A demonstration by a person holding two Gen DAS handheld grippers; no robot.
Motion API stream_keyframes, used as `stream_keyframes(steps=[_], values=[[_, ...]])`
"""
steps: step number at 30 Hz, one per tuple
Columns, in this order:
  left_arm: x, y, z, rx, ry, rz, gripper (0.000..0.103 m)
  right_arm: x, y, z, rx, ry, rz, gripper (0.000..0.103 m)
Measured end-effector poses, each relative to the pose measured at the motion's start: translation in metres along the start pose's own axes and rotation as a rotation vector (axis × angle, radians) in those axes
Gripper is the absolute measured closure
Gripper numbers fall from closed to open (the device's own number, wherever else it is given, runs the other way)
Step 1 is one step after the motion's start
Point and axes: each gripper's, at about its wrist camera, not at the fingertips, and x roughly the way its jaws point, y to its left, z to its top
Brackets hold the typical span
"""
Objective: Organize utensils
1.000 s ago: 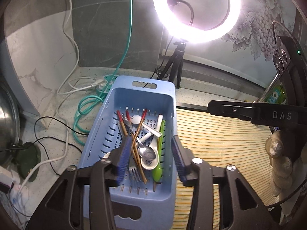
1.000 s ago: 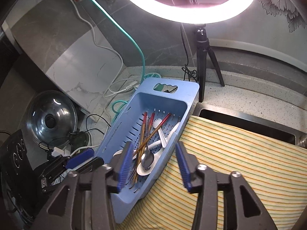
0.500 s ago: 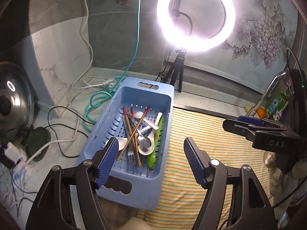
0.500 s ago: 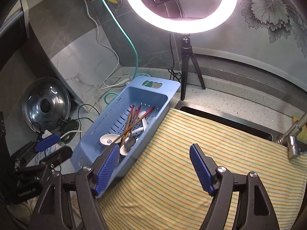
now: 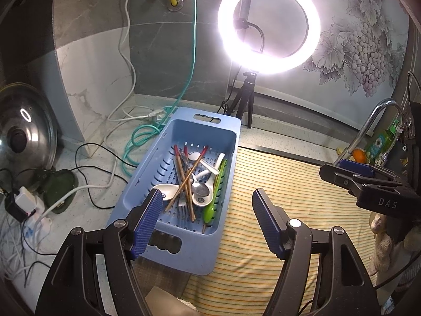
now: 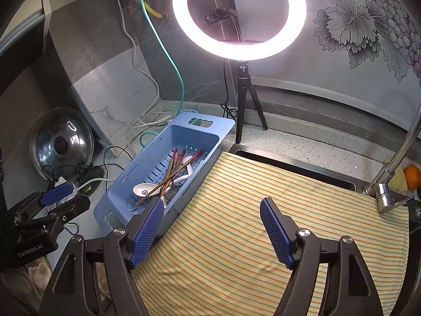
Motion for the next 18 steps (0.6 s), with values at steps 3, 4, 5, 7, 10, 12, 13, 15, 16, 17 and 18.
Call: stream_keyframes(steps=[3, 4, 5, 7, 10, 12, 13, 15, 16, 17, 18], values=[[-0.0019, 0.0001, -0.0003, -0.001, 0.001, 0.002, 0.032, -0.0002, -0.0001, -0.0009, 0.009, 0.004, 0.011, 0.031], [-0.0025, -0.0004, -0.0005, -0.001, 0.001, 0.004, 0.032, -0.0004, 0.0, -0.0012, 0.01, 0.005, 0.013, 0.031], [-0.003, -0.0006, -0.0008, 0.0, 0.0, 0.007, 0.032, -0.0004, 0.0004, -0.0017, 0.008, 0.005, 0.011, 0.031], [-0.0035, -0.0006, -0.0007, -0.001, 0.0, 0.006, 0.032, -0.0004, 0.0012, -0.0021, 0.003, 0.002, 0.005, 0.031], [-0.0044, -0.0001, -0.0009, -0.003, -0.001, 0.009, 0.032, -0.0006, 0.0002, -0.0038, 0.01, 0.006, 0.008, 0.031], [-0.0049, -0.0001, -0.0009, -0.001, -0.001, 0.01, 0.032, -0.001, -0.0001, -0.0055, 0.012, 0.007, 0.007, 0.031], [-0.0051, -0.0001, -0.0009, -0.001, -0.001, 0.01, 0.032, -0.001, -0.0003, -0.0058, 0.011, 0.007, 0.004, 0.031], [-0.0052, -0.0008, -0.0012, -0.002, -0.001, 0.011, 0.032, -0.0011, 0.0001, -0.0066, 0.008, 0.008, 0.001, 0.031], [-0.0051, -0.0012, -0.0011, -0.001, 0.0, 0.011, 0.032, -0.0012, 0.0003, -0.007, 0.006, 0.009, -0.002, 0.031], [-0.0051, -0.0015, -0.0013, 0.0, 0.001, 0.011, 0.032, -0.0017, 0.0006, -0.0075, 0.003, 0.008, -0.005, 0.031], [-0.0052, -0.002, -0.0013, 0.001, 0.002, 0.011, 0.032, -0.002, 0.0007, -0.0079, 0.002, 0.007, -0.004, 0.031]])
